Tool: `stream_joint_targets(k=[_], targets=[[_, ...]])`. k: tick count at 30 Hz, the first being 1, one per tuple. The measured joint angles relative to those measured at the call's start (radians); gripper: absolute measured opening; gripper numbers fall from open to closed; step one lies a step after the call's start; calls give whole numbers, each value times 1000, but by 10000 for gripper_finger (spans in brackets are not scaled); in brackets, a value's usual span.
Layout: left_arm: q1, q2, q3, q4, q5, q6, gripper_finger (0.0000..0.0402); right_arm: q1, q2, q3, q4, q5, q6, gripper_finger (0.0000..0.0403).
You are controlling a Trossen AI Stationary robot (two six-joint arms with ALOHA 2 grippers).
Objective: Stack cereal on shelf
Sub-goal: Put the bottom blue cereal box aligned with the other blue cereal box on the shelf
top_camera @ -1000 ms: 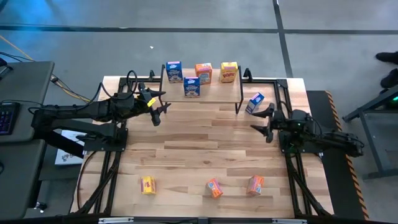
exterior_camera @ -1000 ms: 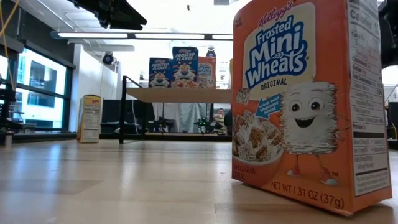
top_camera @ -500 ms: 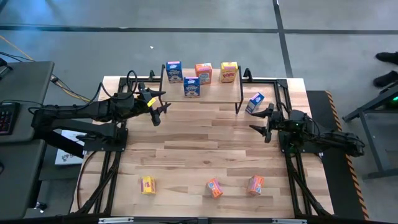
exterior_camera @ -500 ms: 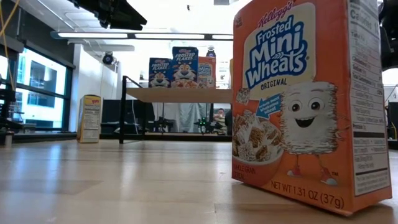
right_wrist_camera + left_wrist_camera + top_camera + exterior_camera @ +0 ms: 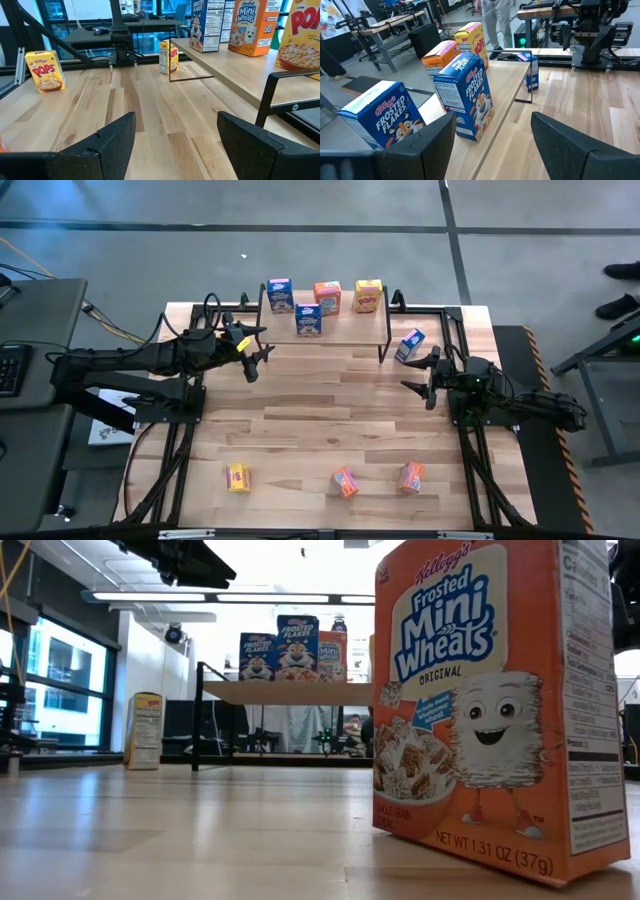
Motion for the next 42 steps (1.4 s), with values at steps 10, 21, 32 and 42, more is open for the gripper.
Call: stream_joint_targets(k=[10,21,32,42], targets=[[0,0,0,0,0,1,251,0,0,0,0,0,0,273],[0,-3,0,83,6,112,251,0,0,0,0,0,0,273],[6,5,1,145,55,146,251,0,0,0,0,0,0,273],[124,75,45,272,167,350,251,0,0,0,0,0,0,273]])
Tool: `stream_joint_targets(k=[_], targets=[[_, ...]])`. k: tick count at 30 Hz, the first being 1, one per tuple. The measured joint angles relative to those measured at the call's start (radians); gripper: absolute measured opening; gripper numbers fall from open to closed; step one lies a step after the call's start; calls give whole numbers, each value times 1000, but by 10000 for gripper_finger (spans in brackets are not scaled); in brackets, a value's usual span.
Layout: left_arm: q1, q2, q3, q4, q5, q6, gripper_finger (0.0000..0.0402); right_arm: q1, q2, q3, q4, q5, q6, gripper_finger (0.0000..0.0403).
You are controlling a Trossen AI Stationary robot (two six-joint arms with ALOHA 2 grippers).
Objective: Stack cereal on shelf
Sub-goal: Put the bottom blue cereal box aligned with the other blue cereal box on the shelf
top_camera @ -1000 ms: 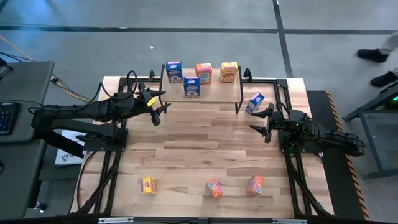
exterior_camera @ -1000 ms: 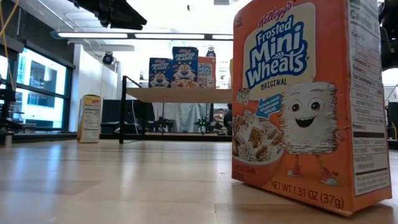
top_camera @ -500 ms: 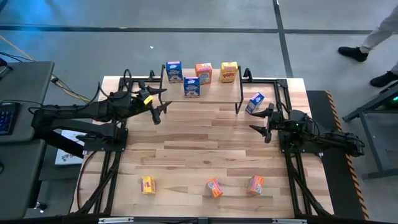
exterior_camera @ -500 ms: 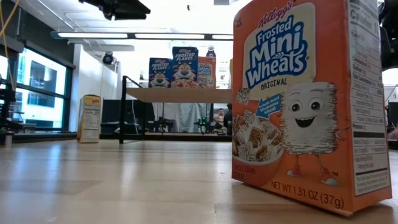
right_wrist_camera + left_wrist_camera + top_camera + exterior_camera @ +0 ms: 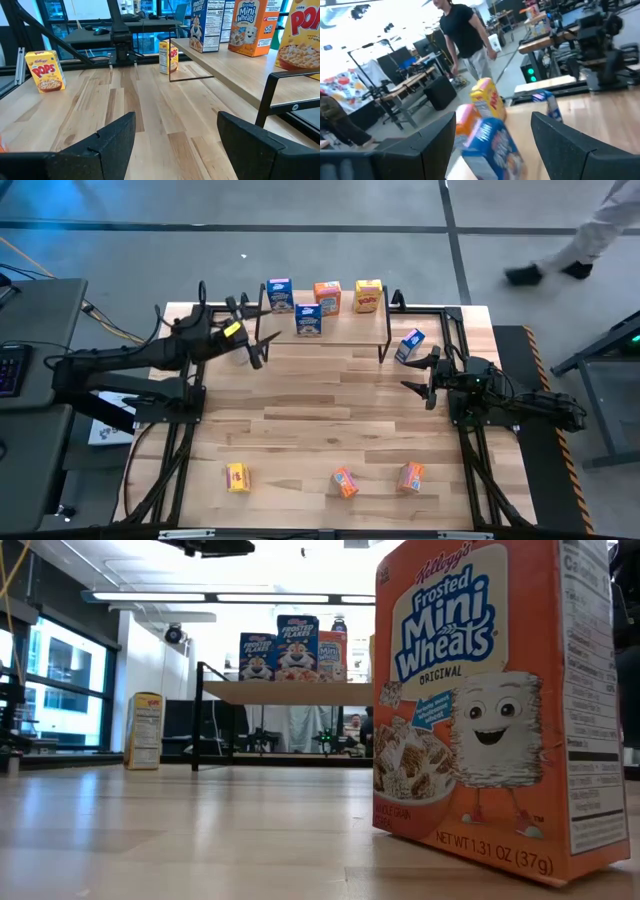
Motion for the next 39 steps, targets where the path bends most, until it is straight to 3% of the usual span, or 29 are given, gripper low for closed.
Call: stream_joint_targets(k=[17,39], targets=[[257,307,366,-363,349,32,251,0,0,0,0,0,0,273],[370,454,392,-377,557,17,251,0,0,0,0,0,0,273]])
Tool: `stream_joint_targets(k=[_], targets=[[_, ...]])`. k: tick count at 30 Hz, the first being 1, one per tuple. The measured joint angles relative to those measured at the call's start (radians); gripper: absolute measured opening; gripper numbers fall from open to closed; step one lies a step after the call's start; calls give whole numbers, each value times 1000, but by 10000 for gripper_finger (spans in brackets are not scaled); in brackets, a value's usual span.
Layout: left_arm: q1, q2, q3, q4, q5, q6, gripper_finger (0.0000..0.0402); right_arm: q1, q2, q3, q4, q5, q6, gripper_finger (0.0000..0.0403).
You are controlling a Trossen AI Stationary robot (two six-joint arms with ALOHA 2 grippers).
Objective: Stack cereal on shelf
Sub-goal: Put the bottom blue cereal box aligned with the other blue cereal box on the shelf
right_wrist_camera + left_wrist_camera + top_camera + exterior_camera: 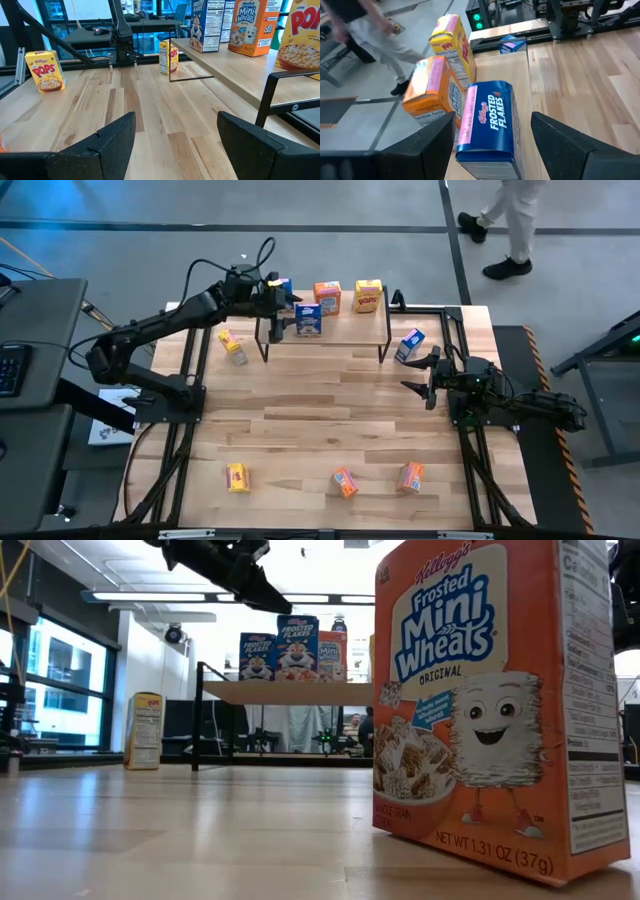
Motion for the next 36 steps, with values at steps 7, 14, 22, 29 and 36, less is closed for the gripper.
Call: stream_joint_targets(k=[7,14,22,29,36], targets=[[12,3,0,0,19,-1,254,0,0,0,0,0,0,273],[23,4,0,10,20,2,294,0,0,0,0,0,0,273],[25,40,0,26,19,1,308,0,0,0,0,0,0,273],[25,63,0,28,21,-23,308,0,0,0,0,0,0,273],[25,80,0,26,20,-28,308,0,0,0,0,0,0,273]])
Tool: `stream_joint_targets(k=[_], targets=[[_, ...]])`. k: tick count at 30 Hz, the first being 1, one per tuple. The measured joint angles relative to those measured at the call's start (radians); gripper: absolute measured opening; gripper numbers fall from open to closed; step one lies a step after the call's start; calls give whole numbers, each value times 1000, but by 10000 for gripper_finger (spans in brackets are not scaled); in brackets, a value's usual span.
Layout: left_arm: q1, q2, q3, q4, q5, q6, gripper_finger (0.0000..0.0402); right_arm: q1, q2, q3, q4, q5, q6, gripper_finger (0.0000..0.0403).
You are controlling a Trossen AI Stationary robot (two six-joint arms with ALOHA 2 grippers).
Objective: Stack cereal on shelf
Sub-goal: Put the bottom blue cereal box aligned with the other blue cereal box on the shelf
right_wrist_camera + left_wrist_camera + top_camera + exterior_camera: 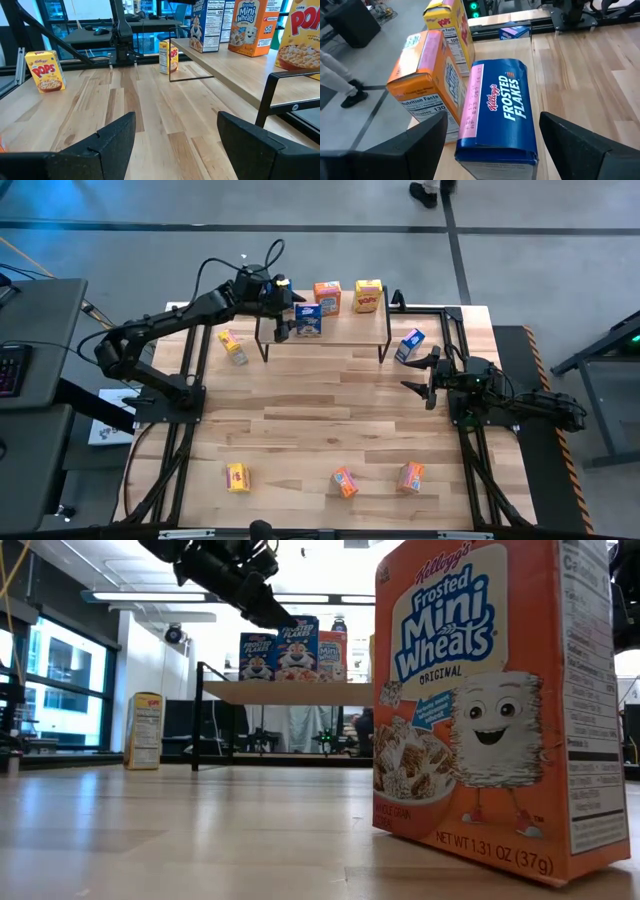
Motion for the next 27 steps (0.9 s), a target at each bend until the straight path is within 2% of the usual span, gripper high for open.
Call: stream_joint_targets(k=[6,17,27], targets=[[0,-1,0,-1,-8,0,303,0,0,0,0,0,0,273],[0,-1,0,-3,-15,14,251,0,0,0,0,0,0,273],[0,-1,0,-4,-15,18,225,0,0,0,0,0,0,273]])
